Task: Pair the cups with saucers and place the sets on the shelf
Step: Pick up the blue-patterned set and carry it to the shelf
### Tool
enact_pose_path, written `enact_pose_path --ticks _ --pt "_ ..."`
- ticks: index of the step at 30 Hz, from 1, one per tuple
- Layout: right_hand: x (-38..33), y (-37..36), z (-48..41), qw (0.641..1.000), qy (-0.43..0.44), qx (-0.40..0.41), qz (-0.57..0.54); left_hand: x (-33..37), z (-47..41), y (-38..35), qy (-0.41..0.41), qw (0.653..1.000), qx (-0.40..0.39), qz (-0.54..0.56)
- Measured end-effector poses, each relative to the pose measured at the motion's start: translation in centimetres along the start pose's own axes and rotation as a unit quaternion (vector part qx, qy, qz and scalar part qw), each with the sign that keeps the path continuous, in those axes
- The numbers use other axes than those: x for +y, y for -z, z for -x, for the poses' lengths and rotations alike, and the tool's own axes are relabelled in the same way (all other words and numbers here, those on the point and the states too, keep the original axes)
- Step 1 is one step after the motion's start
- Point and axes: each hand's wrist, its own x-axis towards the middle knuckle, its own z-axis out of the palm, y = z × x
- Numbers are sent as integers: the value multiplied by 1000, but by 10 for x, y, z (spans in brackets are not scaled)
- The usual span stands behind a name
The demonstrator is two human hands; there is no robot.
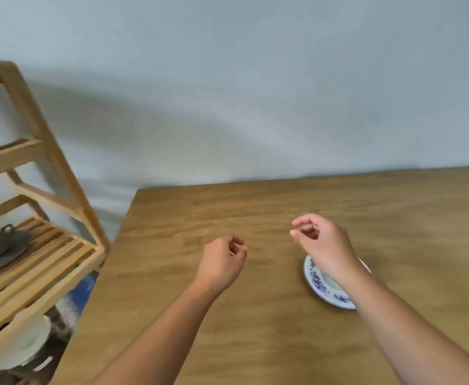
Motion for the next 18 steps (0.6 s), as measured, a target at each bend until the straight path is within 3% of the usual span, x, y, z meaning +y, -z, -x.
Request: enact_pose_path --ticks 5,8,13,18 --pt "50 81 21 987 -69 147 -18 34 -15 -70 0 990 -141 -11" --pt "90 104 27 971 -139 194 -33 39 -20 -103 33 979 -201 8" --pt "150 91 22 963 -247 107 23 37 -24 -141 82 968 -230 53" --pt "160 77 10 961 -270 57 12 31 -25 -158 80 973 -196 95"
